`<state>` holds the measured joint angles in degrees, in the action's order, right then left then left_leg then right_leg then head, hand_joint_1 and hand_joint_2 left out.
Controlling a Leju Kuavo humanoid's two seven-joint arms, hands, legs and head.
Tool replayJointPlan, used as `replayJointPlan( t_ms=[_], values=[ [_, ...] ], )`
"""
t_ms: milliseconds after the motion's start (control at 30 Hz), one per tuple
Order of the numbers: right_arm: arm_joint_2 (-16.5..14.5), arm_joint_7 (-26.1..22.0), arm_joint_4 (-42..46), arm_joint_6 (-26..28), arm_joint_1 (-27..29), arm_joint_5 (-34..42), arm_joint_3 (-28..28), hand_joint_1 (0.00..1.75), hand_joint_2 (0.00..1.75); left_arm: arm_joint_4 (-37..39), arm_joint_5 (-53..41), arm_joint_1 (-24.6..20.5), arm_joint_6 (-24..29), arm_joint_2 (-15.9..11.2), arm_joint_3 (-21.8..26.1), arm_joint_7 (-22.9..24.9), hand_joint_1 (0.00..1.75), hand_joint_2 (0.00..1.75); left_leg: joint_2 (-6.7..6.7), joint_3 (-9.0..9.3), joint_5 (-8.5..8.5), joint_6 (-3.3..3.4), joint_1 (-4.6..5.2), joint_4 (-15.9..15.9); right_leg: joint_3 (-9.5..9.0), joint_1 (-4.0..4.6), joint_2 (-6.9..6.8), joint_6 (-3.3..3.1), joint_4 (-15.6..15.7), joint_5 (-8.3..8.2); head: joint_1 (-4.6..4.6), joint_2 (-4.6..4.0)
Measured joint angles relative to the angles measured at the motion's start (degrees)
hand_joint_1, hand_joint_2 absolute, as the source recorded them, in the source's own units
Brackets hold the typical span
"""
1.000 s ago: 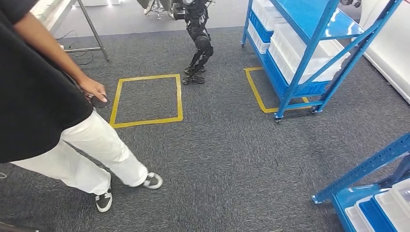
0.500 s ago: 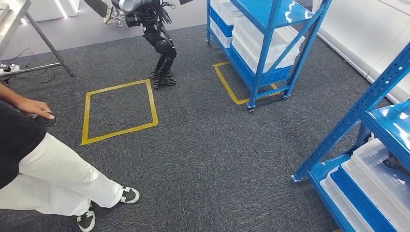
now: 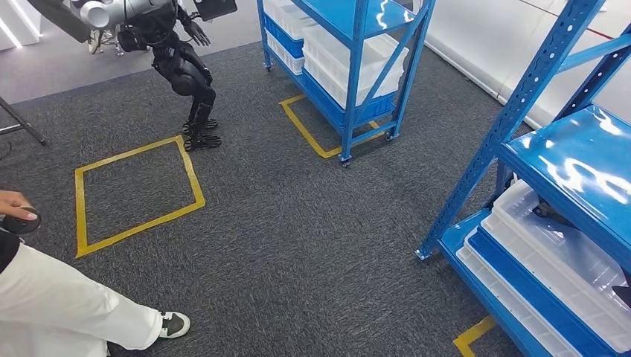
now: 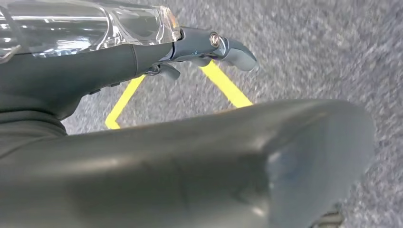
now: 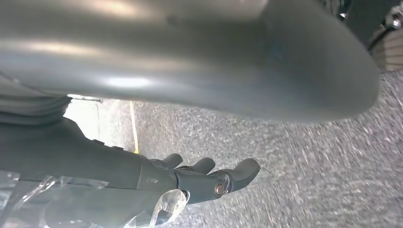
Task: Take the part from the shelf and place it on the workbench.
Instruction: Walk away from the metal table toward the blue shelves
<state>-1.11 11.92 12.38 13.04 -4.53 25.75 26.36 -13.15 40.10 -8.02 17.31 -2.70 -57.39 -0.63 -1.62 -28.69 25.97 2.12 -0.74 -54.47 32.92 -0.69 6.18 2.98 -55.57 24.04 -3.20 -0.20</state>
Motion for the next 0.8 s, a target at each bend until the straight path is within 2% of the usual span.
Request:
replayJointPlan(
  t_ms=[33, 100, 133, 167, 200, 233, 267, 300, 367, 400, 467, 500, 533, 600, 633, 667, 700, 733, 767, 800],
  values=[
    [0.0, 0.0, 0.0, 0.0, 0.0, 0.0, 0.0, 0.00, 0.00, 0.0, 0.0, -0.2, 0.0, 0.0, 0.0, 0.0, 0.00, 0.00, 0.59, -0.03, -0.25, 0.43, -0.10, 0.2, 0.77, 0.02, -1.35, 0.24, -1.6, 1.09, 0.10, 0.00],
    [0.0, 0.0, 0.0, 0.0, -0.1, 0.1, 0.0, 0.00, 0.00, 0.0, 0.0, -0.2, 0.0, -0.1, 0.0, -0.1, 0.00, 0.00, 1.94, -0.17, -0.45, 0.93, -0.03, 0.3, 3.79, 0.06, -4.45, 0.62, -8.4, 5.11, 0.31, 0.00],
    [0.0, 0.0, 0.0, 0.0, -0.2, 0.1, 0.0, 0.00, 0.00, 0.0, 0.0, -0.1, 0.0, -0.1, 0.0, 0.0, 0.00, 0.00, 2.72, -0.26, -0.46, 1.05, 0.05, 0.3, 5.61, 0.01, -5.05, 0.80, -12.5, 7.03, 0.34, 0.00],
    [0.0, 0.0, 0.0, 0.0, -0.2, 0.2, 0.0, 0.00, 0.00, 0.0, -0.1, 0.0, -0.1, -0.1, 0.0, 0.0, 0.00, 0.00, 3.50, -0.32, -0.45, 1.08, 0.11, 0.3, 6.88, -0.03, -5.31, 0.96, -15.5, 8.14, 0.34, 0.00],
    [0.0, 0.0, 0.0, 0.0, -0.2, 0.2, 0.0, 0.00, 0.00, 0.0, -0.1, 0.0, -0.1, -0.1, 0.0, 0.0, 0.00, 0.00, 4.23, -0.35, -0.43, 1.06, 0.12, 0.3, 7.19, -0.08, -5.47, 1.10, -16.6, 8.14, 0.34, 0.00],
    [0.0, 0.0, 0.0, 0.0, -0.2, 0.2, 0.0, 0.00, 0.00, 0.0, -0.1, 0.0, -0.1, 0.0, 0.0, 0.1, 0.00, 0.00, 4.88, -0.33, -0.40, 1.02, 0.11, 0.2, 6.33, -0.14, -5.71, 1.19, -15.4, 7.09, 0.34, 0.00],
    [0.0, -0.1, 0.0, 0.0, -0.1, 0.2, 0.0, 0.00, 0.00, 0.0, -0.1, 0.0, -0.1, 0.0, 0.0, 0.1, 0.00, 0.00, 5.49, -0.26, -0.34, 0.93, 0.10, 0.2, 4.40, -0.20, -6.29, 1.22, -12.0, 5.33, 0.35, 0.00],
    [0.1, -0.3, 0.0, 0.0, -0.2, 0.2, 0.0, 0.00, 0.00, 0.0, 0.0, -0.1, -0.1, 0.0, 0.0, 0.0, 0.00, 0.00, 6.06, -0.15, -0.24, 0.77, 0.18, 0.2, 1.98, -0.23, -7.67, 1.18, -7.8, 3.57, 0.36, 0.00],
    [0.2, -0.9, 0.0, 0.0, -0.4, 0.1, 0.0, 0.00, 0.00, 0.0, 0.5, -0.1, -0.1, 0.0, 0.0, -0.4, 0.00, 0.00, 7.23, 0.04, 0.11, 0.20, 0.60, 0.0, -1.41, 0.04, -9.95, 0.62, -1.2, 1.56, 0.31, 0.00],
    [0.3, -1.2, 0.0, 0.1, -0.5, 0.1, 0.0, 0.00, 0.00, 0.0, 0.8, -0.2, 0.0, 0.0, 0.0, -0.6, 0.00, 0.00, 7.85, 0.12, 0.24, -0.11, 0.83, -0.1, -1.91, 0.18, -10.38, 0.20, 0.0, 1.39, 0.23, 0.00],
    [0.5, -1.9, 0.0, 0.2, -0.5, 0.1, 0.0, 0.00, 0.00, 0.0, 1.2, -0.3, -0.1, 0.0, 0.1, -1.0, 0.00, 0.00, 9.04, 0.27, 0.41, -0.72, 0.86, -0.1, -1.64, 0.27, -9.09, -0.70, 0.3, 1.26, 0.08, 0.01],
    [0.6, -2.2, 0.0, 0.3, -0.4, 0.1, 0.0, 0.00, 0.00, 0.0, 1.3, -0.4, -0.1, 0.0, 0.1, -1.0, 0.00, 0.00, 8.58, 0.22, 0.83, -1.09, 0.68, -0.5, -1.57, 0.20, -8.42, -1.07, 0.4, 1.12, 0.06, 0.01],
    [0.7, -2.4, 0.0, 0.4, -0.3, 0.1, 0.0, 0.00, 0.00, 0.0, 1.4, -0.5, -0.1, 0.1, 0.1, -1.1, 0.00, 0.00, 7.35, -0.21, 1.77, -1.46, 0.47, -1.7, -1.52, 0.10, -7.81, -1.43, 0.5, 0.93, 0.06, 0.01],
    [0.8, -2.7, 0.0, 0.6, -0.4, 0.1, 0.0, 0.00, 0.00, 0.0, 1.3, -0.4, -0.3, 0.1, 0.1, -1.0, 0.00, 0.00, 3.92, -2.89, 5.39, -2.02, 0.11, -8.0, -1.34, -0.09, -6.52, -2.03, 0.6, 0.63, 0.01, 0.01],
    [0.8, -2.9, 0.0, 0.7, -0.5, 0.2, 0.0, 0.00, 0.00, 0.0, 1.2, -0.2, -0.4, 0.1, 0.1, -1.0, 0.00, 0.00, 2.93, -4.79, 7.29, -2.16, 0.04, -12.2, -1.21, -0.10, -5.75, -2.23, 0.6, 0.53, -0.02, 0.01],
    [0.8, -3.0, 0.0, 0.8, -0.5, 0.3, 0.0, 0.00, 0.00, 0.0, 1.1, -0.1, -0.6, 0.1, 0.1, -0.9, 0.00, 0.00, 2.50, -6.40, 8.50, -2.26, 0.01, -15.6, -1.10, -0.10, -4.86, -2.33, 0.6, 0.44, -0.03, 0.01],
    [0.8, -3.1, 0.0, 0.8, -0.5, 0.5, 0.0, 0.00, 0.00, 0.0, 1.0, 0.0, -0.7, 0.1, 0.1, -0.8, 0.00, 0.00, 2.32, -7.19, 8.65, -2.31, 0.00, -17.2, -1.05, -0.10, -4.00, -2.33, 0.6, 0.37, -0.04, 0.00],
    [0.8, -3.1, 0.0, 0.9, -0.4, 0.6, 0.0, 0.00, 0.00, 0.0, 0.9, 0.0, -0.8, 0.1, 0.1, -0.7, 0.00, 0.00, 2.21, -6.93, 7.69, -2.30, -0.03, -16.5, -1.04, -0.11, -3.14, -2.26, 0.5, 0.29, -0.06, 0.00],
    [0.8, -3.1, 0.0, 0.9, -0.3, 0.7, 0.0, 0.00, 0.00, 0.0, 0.9, 0.0, -0.9, 0.1, 0.1, -0.6, 0.00, 0.00, 1.91, -5.64, 5.86, -2.22, -0.08, -13.6, -1.05, -0.12, -2.32, -2.14, 0.5, 0.21, -0.06, 0.00],
    [0.8, -3.1, 0.0, 0.9, -0.3, 0.7, 0.0, 0.00, 0.00, 0.0, 0.8, -0.1, -0.9, 0.0, 0.1, -0.6, 0.00, 0.00, 0.79, -3.77, 3.76, -2.09, -0.19, -9.5, -1.04, -0.15, -1.59, -1.99, 0.5, 0.11, -0.07, 0.00]
  ],
)
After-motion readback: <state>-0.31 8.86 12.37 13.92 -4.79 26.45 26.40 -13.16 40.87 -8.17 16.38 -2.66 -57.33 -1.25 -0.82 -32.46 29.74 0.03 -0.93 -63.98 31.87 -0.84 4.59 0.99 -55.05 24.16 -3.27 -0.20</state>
